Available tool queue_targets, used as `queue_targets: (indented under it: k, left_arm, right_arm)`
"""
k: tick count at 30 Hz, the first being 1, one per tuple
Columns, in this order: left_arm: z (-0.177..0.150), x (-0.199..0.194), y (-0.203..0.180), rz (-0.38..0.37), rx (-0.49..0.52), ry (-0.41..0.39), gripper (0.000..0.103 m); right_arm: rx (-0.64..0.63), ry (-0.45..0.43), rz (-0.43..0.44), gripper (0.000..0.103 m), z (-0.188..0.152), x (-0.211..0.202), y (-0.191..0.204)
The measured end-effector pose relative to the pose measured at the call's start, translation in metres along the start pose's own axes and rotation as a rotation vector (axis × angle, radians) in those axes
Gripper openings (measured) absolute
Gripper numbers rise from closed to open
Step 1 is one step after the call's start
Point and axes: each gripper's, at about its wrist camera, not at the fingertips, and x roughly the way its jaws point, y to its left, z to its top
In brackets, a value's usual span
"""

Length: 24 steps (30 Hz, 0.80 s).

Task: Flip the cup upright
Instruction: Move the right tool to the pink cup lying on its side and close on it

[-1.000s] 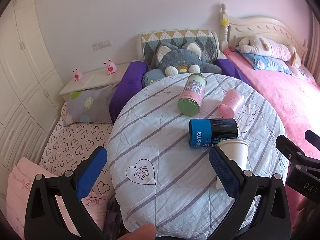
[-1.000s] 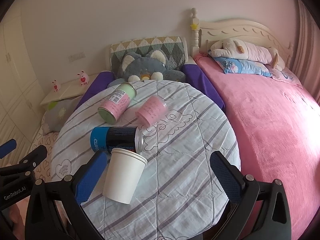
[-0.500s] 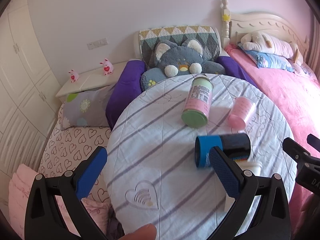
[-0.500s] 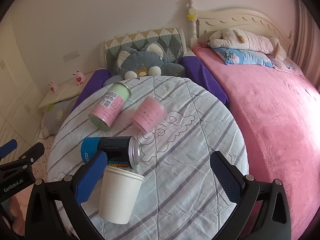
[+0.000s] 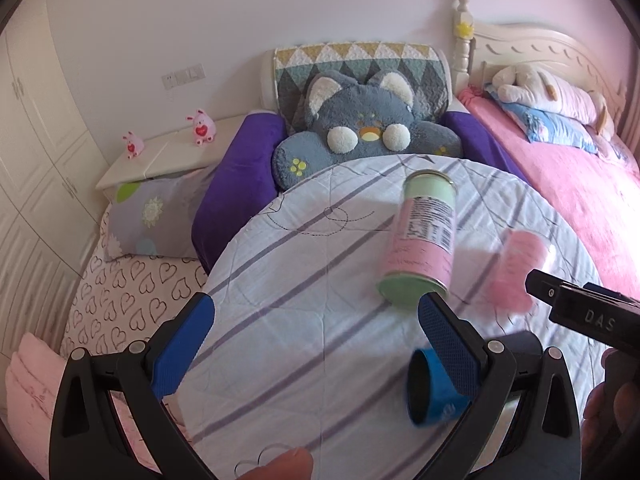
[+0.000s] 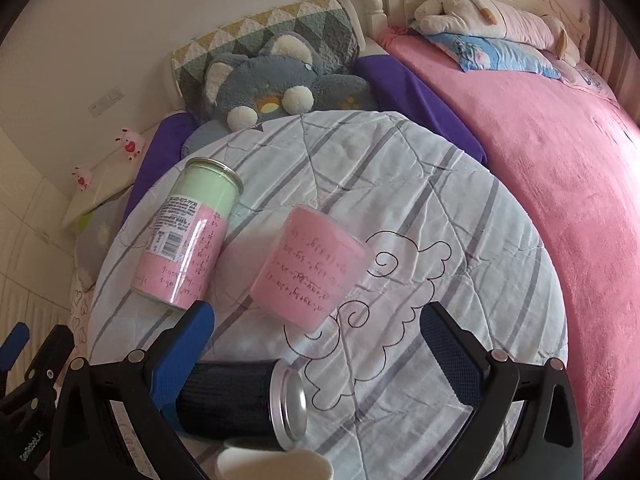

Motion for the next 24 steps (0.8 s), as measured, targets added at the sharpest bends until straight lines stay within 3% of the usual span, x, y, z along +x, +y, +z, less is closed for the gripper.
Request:
queue_targets:
  k: [10,14,16,17,24]
  left_arm:
    - [0.005,0.041,0.011,-0.023,-0.034,0.048,0.103]
    - [0.003,0.047,0.010,-0.035,-0.027,0.056,0.103]
    - [0.002,0.048,0.009,-0.040,-0.025,0.056,0.103]
    - [0.002,0.049,0.009,-0.041,-0.025,0.057,0.103]
    - [0.001,0.049,0.012,-0.035,-0.030,0.067,0.103]
  right_arm:
    - [0.083,0.090,-0.058,0.102,0.021,0.041,0.001]
    - [0.110,0.138,-0.040,0.091,0.024,0.055,-0.003]
    - [0.114,0.160,-0.026,0.082,0.026,0.060,-0.003]
    - [0.114,0.169,-0.020,0.072,0.027,0.062,-0.003]
    - [0.084,0.225,0.018,0.070,0.038,0.072,-0.002]
